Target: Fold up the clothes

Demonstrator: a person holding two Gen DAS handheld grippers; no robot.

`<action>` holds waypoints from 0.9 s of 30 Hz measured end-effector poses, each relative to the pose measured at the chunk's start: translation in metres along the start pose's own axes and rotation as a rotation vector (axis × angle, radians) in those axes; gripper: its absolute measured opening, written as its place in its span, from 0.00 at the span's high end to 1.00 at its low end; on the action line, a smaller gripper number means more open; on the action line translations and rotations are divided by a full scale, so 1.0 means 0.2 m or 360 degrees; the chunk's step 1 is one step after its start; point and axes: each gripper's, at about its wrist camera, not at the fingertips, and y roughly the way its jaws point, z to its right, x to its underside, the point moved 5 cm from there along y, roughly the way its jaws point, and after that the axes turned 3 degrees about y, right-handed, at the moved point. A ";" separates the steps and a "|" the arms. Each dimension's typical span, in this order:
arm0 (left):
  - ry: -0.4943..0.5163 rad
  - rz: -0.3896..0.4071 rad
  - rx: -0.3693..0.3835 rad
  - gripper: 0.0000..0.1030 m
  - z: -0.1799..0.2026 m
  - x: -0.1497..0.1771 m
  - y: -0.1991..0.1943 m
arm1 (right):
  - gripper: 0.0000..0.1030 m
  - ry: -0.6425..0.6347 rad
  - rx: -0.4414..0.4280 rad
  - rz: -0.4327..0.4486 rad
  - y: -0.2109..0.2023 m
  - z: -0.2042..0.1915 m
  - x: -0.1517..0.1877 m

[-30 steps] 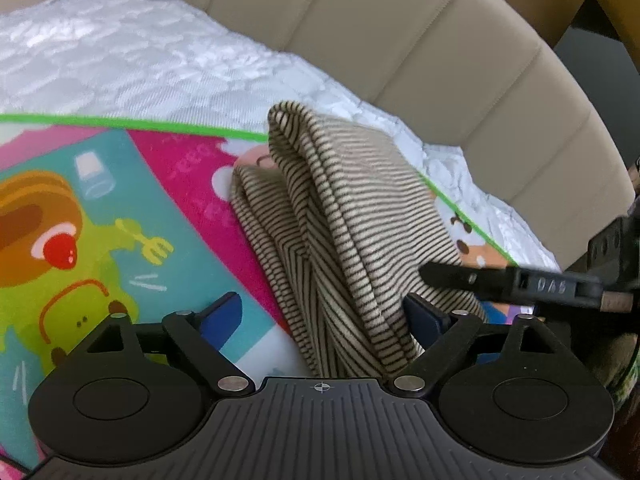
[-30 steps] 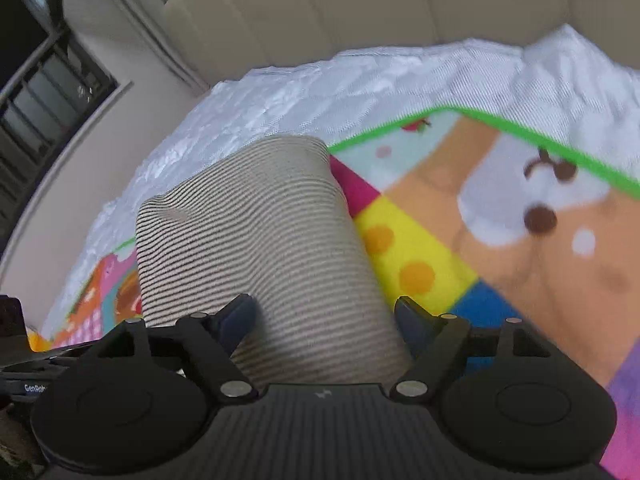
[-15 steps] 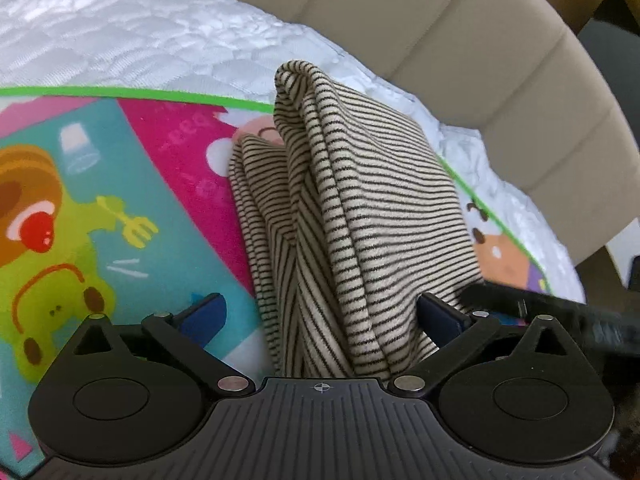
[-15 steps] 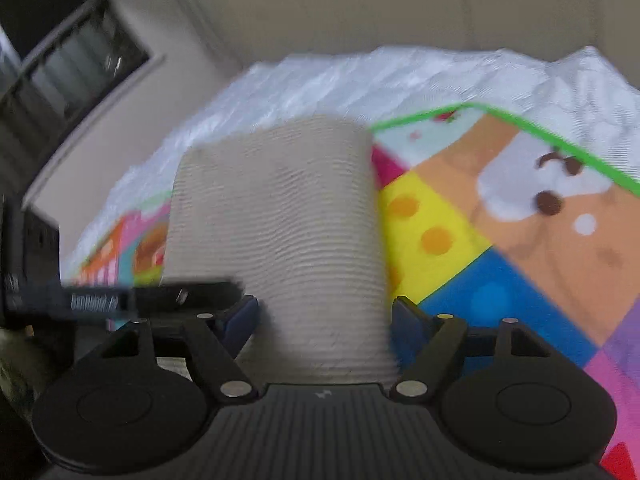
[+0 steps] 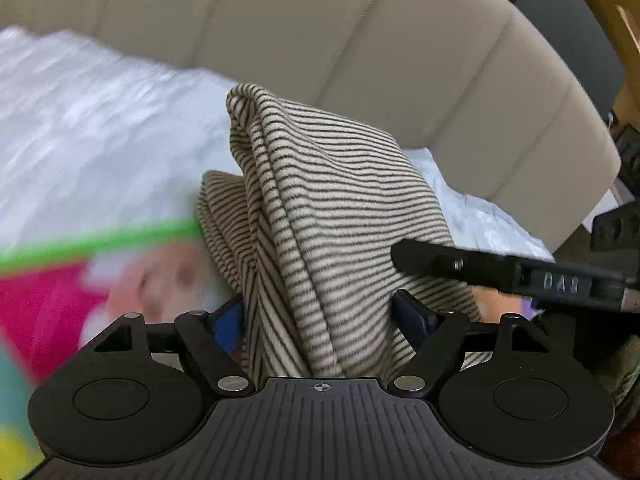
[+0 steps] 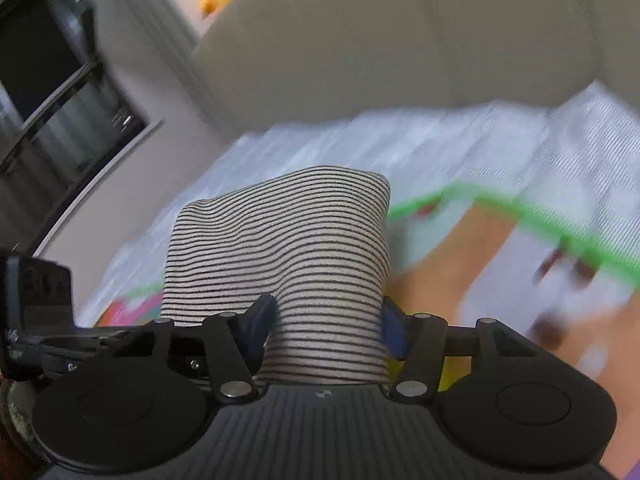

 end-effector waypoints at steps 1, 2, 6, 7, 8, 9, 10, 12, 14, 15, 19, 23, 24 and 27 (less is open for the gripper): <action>0.0015 -0.0018 -0.0018 0.20 0.00 -0.03 0.02 | 0.46 -0.0005 0.0041 0.0017 0.03 0.03 -0.05; 0.0072 -0.0010 -0.0045 0.20 0.01 -0.05 0.00 | 0.46 -0.0028 0.0087 0.0024 0.06 0.06 -0.08; 0.0309 0.0093 -0.0149 0.22 0.08 -0.13 -0.16 | 0.40 -0.0120 0.0136 0.0024 0.13 0.11 -0.18; 0.0362 0.0156 -0.0157 0.22 0.10 -0.16 -0.22 | 0.38 -0.0148 0.0140 0.0032 0.11 0.09 -0.18; 0.0359 0.0199 -0.0116 0.21 0.12 -0.21 -0.24 | 0.38 -0.0196 0.0158 0.0057 0.08 0.08 -0.18; 0.0356 0.0243 -0.0075 0.21 0.13 -0.26 -0.26 | 0.37 -0.0257 0.0175 0.0102 0.03 0.05 -0.17; 0.0350 0.0279 -0.0032 0.21 0.14 -0.31 -0.27 | 0.37 -0.0316 0.0186 0.0153 -0.01 0.02 -0.16; 0.0348 0.0256 0.0027 0.22 0.15 -0.38 -0.16 | 0.37 -0.0417 0.0187 0.0242 -0.10 -0.04 -0.13; 0.0370 0.0160 -0.0003 0.26 0.12 -0.41 0.00 | 0.37 -0.0513 0.0136 0.0274 -0.14 -0.15 -0.07; 0.0379 0.0093 -0.0044 0.30 0.09 -0.41 0.08 | 0.36 -0.0575 0.0124 0.0247 -0.13 -0.19 -0.03; 0.0305 0.0005 -0.0095 0.28 -0.04 -0.33 0.22 | 0.34 -0.0790 0.0137 0.0129 0.03 -0.27 0.14; 0.0216 0.0089 -0.0110 0.30 -0.04 -0.32 0.14 | 0.33 -0.0799 0.0163 0.0106 0.09 -0.29 0.16; 0.0195 0.0116 -0.0117 0.29 -0.04 -0.32 0.11 | 0.33 -0.0774 0.0156 0.0091 0.09 -0.29 0.15; 0.0156 0.0231 -0.0150 0.12 0.04 -0.23 -0.11 | 0.28 -0.0626 0.0117 0.0060 -0.04 -0.27 0.11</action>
